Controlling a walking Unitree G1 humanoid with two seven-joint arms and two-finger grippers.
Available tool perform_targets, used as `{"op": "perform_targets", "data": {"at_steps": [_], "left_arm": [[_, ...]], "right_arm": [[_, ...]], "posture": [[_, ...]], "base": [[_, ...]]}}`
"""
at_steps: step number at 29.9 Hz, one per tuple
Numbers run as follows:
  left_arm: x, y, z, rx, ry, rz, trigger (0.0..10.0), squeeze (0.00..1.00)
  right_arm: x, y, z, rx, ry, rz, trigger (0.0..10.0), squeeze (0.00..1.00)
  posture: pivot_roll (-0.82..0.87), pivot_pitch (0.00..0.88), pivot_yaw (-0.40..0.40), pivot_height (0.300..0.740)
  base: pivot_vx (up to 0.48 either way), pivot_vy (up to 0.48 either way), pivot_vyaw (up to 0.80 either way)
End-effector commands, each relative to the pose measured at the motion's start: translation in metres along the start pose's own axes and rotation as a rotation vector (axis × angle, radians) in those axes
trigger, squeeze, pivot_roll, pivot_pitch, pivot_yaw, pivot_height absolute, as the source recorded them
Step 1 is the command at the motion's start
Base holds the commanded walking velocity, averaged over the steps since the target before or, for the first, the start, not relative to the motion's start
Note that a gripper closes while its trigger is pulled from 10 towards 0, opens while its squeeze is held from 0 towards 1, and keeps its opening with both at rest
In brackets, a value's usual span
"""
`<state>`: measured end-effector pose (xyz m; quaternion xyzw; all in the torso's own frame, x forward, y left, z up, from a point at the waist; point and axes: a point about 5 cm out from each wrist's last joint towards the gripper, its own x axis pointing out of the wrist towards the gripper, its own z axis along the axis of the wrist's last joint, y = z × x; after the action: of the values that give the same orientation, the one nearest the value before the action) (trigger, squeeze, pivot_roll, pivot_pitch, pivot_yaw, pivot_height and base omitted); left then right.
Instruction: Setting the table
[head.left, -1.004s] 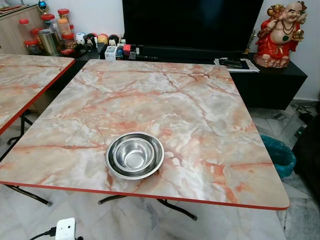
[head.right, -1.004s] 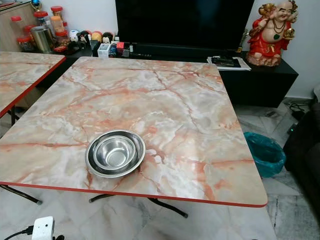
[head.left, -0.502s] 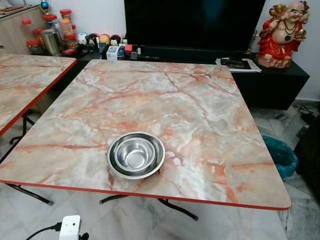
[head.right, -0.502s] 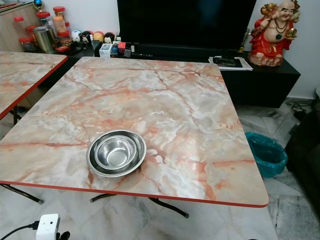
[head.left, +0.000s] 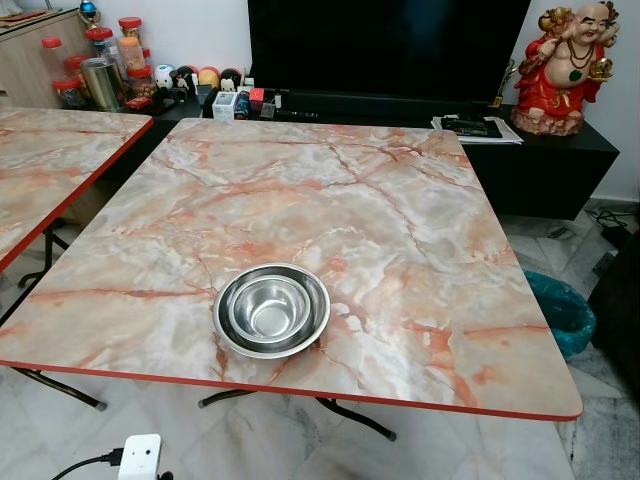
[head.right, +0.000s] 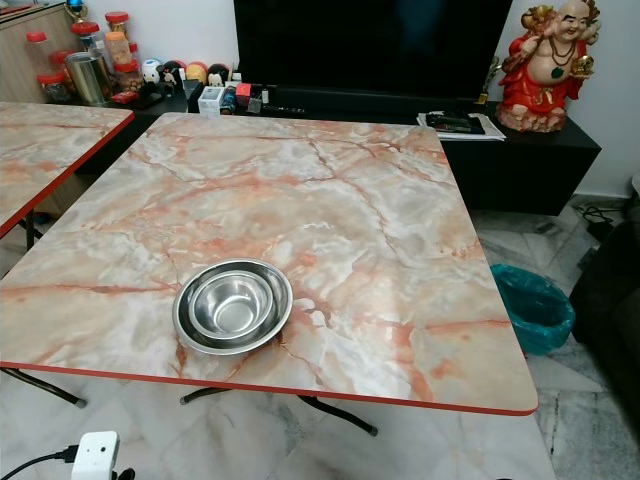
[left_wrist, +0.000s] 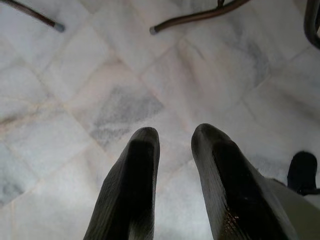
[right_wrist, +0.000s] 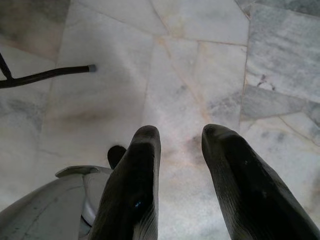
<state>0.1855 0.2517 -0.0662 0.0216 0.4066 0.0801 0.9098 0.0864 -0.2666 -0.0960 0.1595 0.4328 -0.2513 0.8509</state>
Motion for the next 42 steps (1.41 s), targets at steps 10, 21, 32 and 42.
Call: {"op": "perform_targets", "data": {"at_steps": [10,21,32,42], "left_arm": [[-0.008,-0.014,-0.036,-0.048,0.119,-0.018,10.0,0.0],[-0.01,-0.007,-0.041,-0.064,0.135,0.02,10.0,0.0],[-0.009,-0.005,-0.036,-0.034,0.124,0.026,10.0,0.0],[-0.008,-0.011,-0.036,-0.027,0.123,0.012,10.0,0.0]], "right_arm": [[-0.001,-0.004,-0.009,-0.002,0.08,-0.005,10.0,0.0],[-0.003,-0.004,-0.012,0.022,0.084,-0.005,10.0,0.0],[-0.002,-0.004,-0.007,-0.008,0.052,-0.008,10.0,0.0],[-0.002,-0.008,-0.002,-0.043,0.026,-0.015,10.0,0.0]], "posture": [[-0.01,0.032,-0.02,0.74],[-0.02,0.0,-0.011,0.74],[-0.02,0.037,-0.03,0.74],[-0.03,0.048,-0.065,0.74]], "base": [[0.0,0.0,0.0],[0.0,0.0,0.0],[0.0,0.0,0.0],[0.0,0.0,0.0]]}}
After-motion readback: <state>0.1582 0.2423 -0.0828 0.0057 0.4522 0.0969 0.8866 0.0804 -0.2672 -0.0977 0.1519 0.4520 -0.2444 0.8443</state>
